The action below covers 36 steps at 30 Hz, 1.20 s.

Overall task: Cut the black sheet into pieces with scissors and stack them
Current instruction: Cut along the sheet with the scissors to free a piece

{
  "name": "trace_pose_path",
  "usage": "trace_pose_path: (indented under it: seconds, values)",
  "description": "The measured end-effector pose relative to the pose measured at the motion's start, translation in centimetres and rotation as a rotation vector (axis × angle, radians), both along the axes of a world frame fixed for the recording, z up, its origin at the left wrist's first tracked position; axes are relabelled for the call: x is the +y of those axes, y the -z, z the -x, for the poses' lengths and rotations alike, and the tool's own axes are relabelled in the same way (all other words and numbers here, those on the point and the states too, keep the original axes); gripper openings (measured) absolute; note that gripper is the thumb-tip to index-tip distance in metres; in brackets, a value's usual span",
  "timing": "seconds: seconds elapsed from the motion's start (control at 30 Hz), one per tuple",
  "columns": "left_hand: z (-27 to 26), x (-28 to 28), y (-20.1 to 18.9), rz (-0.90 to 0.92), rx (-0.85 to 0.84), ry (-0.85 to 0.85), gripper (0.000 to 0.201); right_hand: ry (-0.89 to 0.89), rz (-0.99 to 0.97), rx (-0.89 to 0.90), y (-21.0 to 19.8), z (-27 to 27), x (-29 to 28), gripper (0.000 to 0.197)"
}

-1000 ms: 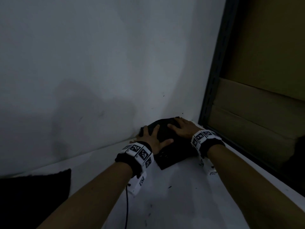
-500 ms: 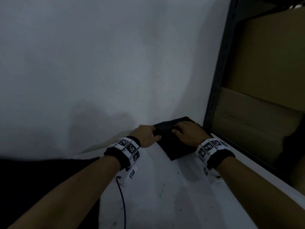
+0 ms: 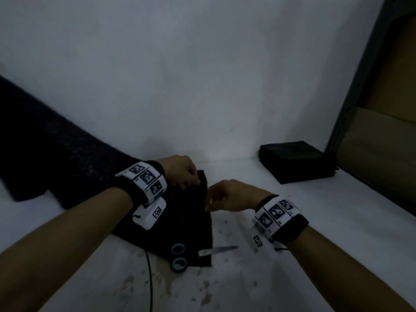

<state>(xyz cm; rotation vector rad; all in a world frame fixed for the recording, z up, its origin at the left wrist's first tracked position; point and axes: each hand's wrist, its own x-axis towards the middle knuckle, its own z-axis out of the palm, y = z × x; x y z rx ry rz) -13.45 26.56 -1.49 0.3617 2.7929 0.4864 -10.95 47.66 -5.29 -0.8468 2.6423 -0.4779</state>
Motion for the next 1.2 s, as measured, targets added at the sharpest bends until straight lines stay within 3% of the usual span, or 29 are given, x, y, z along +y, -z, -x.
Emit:
trace_pose_path:
  seconds: [0.13, 0.23, 0.43, 0.53, 0.7, 0.97, 1.07, 1.17, 1.2]
  values:
    - [-3.8, -4.2, 1.1, 0.198, -0.084, 0.063, 0.035, -0.133, -0.087, -0.047, 0.9, -3.5, -4.7, 0.053]
    - [-5.7, -6.2, 2.2, 0.322, -0.130, 0.109, 0.034, -0.134, -0.206, -0.056, 1.9, -4.6, -6.5, 0.069]
    - [-6.6, -6.9, 5.2, 0.240, 0.065, 0.124, 0.043, -0.045, -0.363, -0.007, 3.5, -4.5, -5.5, 0.096]
    - [-6.2, -6.3, 6.7, 0.262, 0.068, 0.105, 0.055, 0.000, -0.378, 0.001, 4.0, -4.2, -3.9, 0.104]
    - [-5.8, -4.1, 7.6, 0.299, -0.048, 0.104, 0.080, 0.068, -0.340, -0.023, 3.7, -3.4, -1.3, 0.111]
    - [-4.3, -1.9, 7.7, 0.164, -0.228, 0.089, 0.100, 0.115, -0.399, -0.090, 1.7, -2.0, 1.9, 0.106]
    - [-3.5, -0.9, 7.5, 0.231, -0.265, 0.093, 0.102, 0.133, -0.446, -0.104, 1.6, -1.8, 2.5, 0.105]
    - [-2.7, 0.1, 6.9, 0.357, -0.287, 0.101, 0.104, 0.112, -0.326, -0.048, 2.3, -2.0, 2.0, 0.114]
    - [-2.5, 0.4, 6.6, 0.392, -0.292, 0.103, 0.106, 0.098, -0.274, -0.007, 2.6, -2.0, 1.8, 0.109]
